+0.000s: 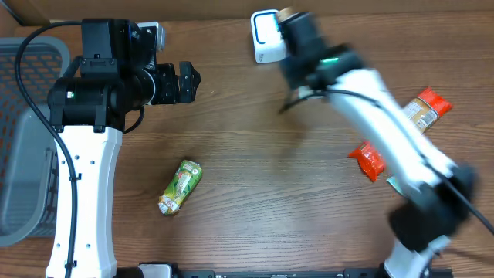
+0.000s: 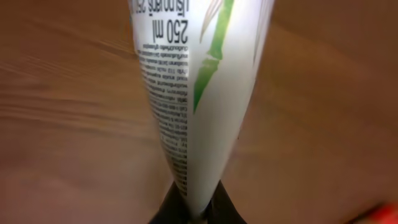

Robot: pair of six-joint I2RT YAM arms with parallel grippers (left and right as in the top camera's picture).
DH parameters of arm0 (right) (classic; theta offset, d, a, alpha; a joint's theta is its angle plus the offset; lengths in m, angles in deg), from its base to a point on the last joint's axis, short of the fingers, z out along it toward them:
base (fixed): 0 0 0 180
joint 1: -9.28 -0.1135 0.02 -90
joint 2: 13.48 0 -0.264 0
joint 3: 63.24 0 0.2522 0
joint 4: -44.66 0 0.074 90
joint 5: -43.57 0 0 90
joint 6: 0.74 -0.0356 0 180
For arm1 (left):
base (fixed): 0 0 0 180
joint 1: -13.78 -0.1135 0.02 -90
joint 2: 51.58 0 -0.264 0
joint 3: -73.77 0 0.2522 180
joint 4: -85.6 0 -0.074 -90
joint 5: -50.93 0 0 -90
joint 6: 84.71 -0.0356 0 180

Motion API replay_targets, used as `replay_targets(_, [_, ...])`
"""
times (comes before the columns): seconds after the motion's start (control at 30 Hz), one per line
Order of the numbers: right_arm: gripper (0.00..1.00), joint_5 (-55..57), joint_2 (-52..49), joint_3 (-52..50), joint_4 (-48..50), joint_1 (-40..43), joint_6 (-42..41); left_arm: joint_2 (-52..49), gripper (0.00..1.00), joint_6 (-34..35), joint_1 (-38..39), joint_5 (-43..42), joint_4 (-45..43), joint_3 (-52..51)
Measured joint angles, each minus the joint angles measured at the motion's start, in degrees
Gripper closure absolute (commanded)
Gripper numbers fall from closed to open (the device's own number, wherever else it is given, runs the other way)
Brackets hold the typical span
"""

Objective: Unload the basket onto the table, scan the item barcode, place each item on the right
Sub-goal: 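Carry the Pantene tube right and release it beside the packets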

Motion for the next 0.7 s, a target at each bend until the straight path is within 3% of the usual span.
replay_targets(0.13, [0.96,-13.0,3.9,-0.6,-6.0,10.5,-5.9,0.0,0.0,0.0,0.0,0.0,0.0,0.0])
replay_targets(0.37, [0.96,-22.8,-0.7,-18.8,2.5,22.7,-11.6,0.0,0.01,0.0,0.0,0.0,0.0,0.0])
replay_targets(0.53, [0.61,-25.9,-2.1,-27.8,6.6,28.0,-13.4,0.0,0.01,0.0,0.0,0.0,0.0,0.0])
replay_targets(0.7, [0.55,-27.7,-1.9,-28.3,5.8,29.3,-14.1,0.0,0.01,0.0,0.0,0.0,0.0,0.0])
